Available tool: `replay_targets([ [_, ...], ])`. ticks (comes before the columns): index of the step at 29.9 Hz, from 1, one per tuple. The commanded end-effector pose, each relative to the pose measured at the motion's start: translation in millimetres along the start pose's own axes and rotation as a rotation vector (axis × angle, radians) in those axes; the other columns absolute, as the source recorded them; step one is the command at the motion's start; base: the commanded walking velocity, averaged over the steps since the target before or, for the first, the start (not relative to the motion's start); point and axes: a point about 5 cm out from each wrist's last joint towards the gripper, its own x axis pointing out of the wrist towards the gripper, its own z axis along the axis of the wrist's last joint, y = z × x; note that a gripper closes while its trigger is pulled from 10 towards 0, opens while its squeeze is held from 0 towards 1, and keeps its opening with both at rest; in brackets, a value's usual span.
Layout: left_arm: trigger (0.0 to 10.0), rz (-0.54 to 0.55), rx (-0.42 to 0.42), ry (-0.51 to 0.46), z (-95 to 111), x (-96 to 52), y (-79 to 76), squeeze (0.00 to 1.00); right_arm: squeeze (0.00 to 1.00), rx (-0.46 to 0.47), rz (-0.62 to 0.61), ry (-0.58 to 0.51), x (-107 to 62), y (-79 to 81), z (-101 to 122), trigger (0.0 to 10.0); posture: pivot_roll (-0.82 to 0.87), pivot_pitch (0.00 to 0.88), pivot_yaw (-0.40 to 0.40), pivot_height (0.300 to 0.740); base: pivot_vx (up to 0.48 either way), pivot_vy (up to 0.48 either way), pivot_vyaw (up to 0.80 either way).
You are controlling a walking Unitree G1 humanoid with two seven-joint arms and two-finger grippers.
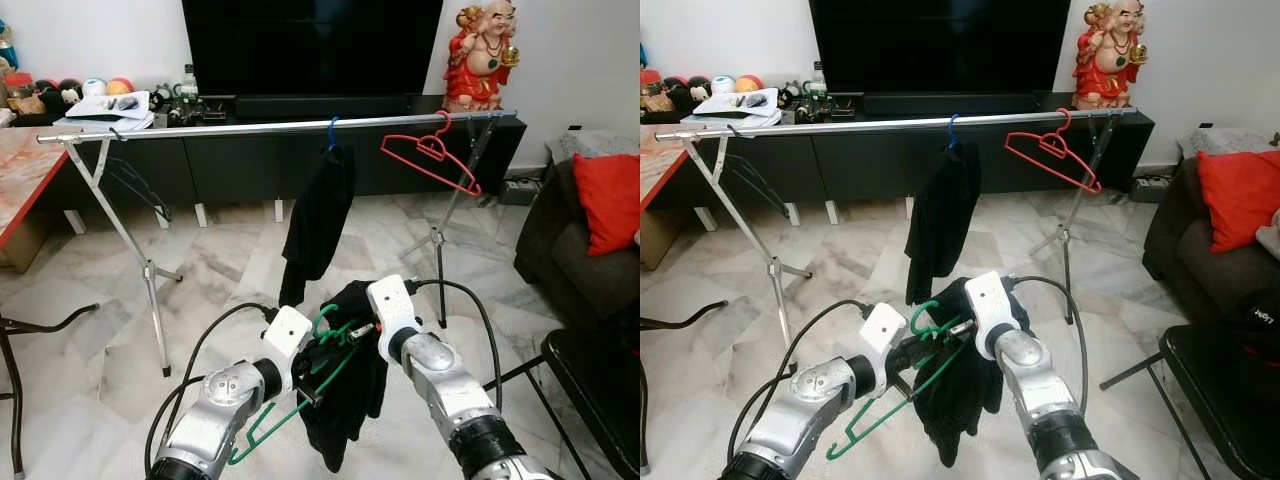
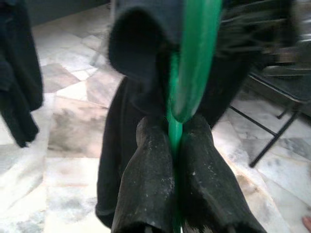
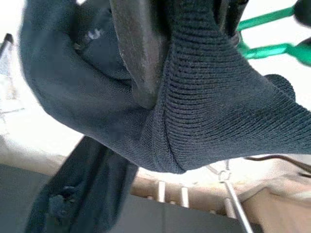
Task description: Hang hanger
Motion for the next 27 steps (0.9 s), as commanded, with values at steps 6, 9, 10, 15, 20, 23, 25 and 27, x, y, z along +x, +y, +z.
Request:
replay_targets([
  [6, 10.0, 0.012, 0.001, -0.136, 29, 10.6, -1.0, 0.00, 0.00, 0.028, 0.250, 0.003, 3.5, 43.9, 0, 10.0, 0.10, 0.000, -0.046, 0.740, 0.000, 0.000, 0.00],
  [9, 10.0, -0.001, 0.008, -0.134, 27, 10.1, -3.7, 0.00, 0.00, -0.064, 0.197, 0.021, 2.7, 36.1, -2, 10.0, 0.11, 0.000, -0.045, 0.740, 0.000, 0.000, 0.00],
  [10, 10.0, 0.008, 0.008, -0.135, 26, 9.9, -3.0, 0.00, 0.00, -0.075, 0.156, 0.027, 2.9, 29.7, -2, 10.0, 0.11, 0.000, -0.045, 0.740, 0.000, 0.000, 0.00],
  [15, 10.0, 0.086, 0.007, -0.154, 27, 8.5, 5.2, 0.00, 0.00, -0.081, -0.014, 0.027, -0.1, -0.1, 2, 10.0, 0.11, 0.000, -0.045, 0.740, 0.000, 0.000, 0.00],
  [20, 10.0, 0.204, 0.000, -0.195, 32, 5.5, 20.1, 0.00, 0.00, -0.058, -0.232, 0.015, -6.9, -32.2, 7, 10.0, 0.11, 0.000, -0.046, 0.740, 0.000, 0.000, 0.00],
  [23, 10.0, 0.234, -0.009, -0.219, 36, 3.8, 24.7, 0.00, 0.00, -0.088, -0.282, -0.005, -9.9, -40.2, 10, 10.0, 0.11, 0.000, -0.046, 0.740, 0.000, 0.000, 0.00],
  [25, 10.0, 0.235, -0.011, -0.221, 36, 3.8, 25.0, 0.00, 0.00, -0.119, -0.290, -0.010, -10.3, -42.0, 12, 10.0, 0.11, 0.000, -0.045, 0.740, 0.000, 0.000, 0.00],
  [27, 10.0, 0.240, -0.012, -0.223, 35, 3.9, 25.3, 0.00, 0.00, -0.142, -0.311, -0.013, -11.1, -44.6, 12, 10.0, 0.11, 0.000, -0.045, 0.740, 0.000, 0.000, 0.00],
])
